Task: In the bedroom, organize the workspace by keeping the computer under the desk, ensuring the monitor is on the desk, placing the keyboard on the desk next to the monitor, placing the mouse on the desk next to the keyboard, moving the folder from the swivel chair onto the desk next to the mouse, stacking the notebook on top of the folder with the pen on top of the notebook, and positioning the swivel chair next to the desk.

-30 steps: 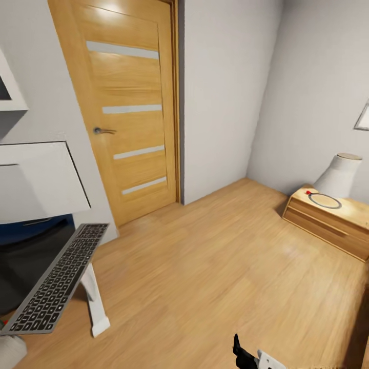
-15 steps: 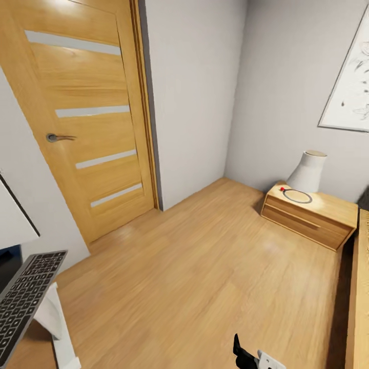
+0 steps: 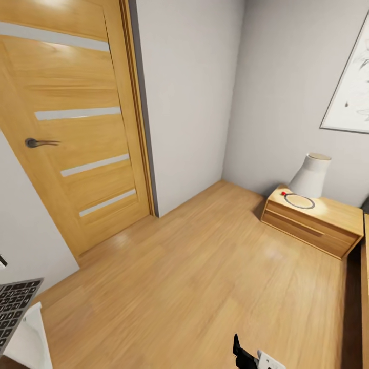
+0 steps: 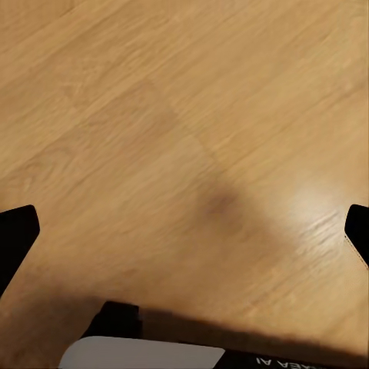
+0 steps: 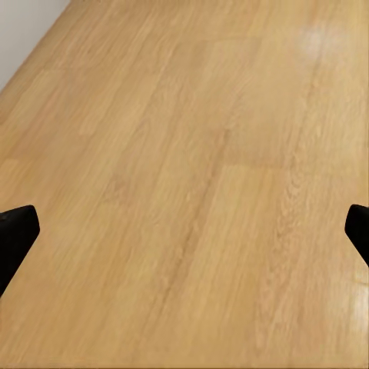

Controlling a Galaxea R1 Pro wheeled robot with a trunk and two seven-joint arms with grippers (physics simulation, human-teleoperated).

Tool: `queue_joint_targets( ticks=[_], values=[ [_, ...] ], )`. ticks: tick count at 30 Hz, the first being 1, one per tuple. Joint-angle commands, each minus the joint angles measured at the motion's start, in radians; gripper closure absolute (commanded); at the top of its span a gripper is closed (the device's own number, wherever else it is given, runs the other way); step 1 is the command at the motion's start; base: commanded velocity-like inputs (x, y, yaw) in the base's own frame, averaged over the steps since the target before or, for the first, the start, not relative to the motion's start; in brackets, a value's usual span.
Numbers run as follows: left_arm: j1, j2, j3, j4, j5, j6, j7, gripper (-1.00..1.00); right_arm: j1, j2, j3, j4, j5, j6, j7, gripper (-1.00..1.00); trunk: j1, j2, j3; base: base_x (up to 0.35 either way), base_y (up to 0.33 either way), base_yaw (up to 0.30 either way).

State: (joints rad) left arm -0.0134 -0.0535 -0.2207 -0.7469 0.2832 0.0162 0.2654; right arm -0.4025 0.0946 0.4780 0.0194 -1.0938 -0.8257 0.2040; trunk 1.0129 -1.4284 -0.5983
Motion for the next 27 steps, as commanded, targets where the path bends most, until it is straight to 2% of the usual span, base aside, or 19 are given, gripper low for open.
queue_joint_targets(
  ticks=[1, 15, 27],
  values=[
    [0.0, 0.001, -0.005, -0.001, 0.008, 0.002, 0.008, -1.0, -0.001, 0.0, 0.004, 0.002, -0.011, -0.003, 0.008, -1.0, 0.001, 0.0, -0.001, 0.33, 0.0, -0.002],
    [0.0, 0.001, -0.005, 0.0, 0.01, 0.002, 0.008, -1.0, -0.001, 0.001, 0.005, 0.002, -0.011, -0.003, 0.008, -1.0, 0.001, 0.0, 0.0, 0.33, 0.0, 0.007],
    [0.0, 0.001, -0.004, 0.0, 0.01, 0.002, 0.008, -1.0, -0.001, 0.001, 0.005, 0.002, -0.011, -0.004, 0.006, -1.0, 0.001, 0.0, 0.01, 0.33, 0.0, 0.158]
  ],
)
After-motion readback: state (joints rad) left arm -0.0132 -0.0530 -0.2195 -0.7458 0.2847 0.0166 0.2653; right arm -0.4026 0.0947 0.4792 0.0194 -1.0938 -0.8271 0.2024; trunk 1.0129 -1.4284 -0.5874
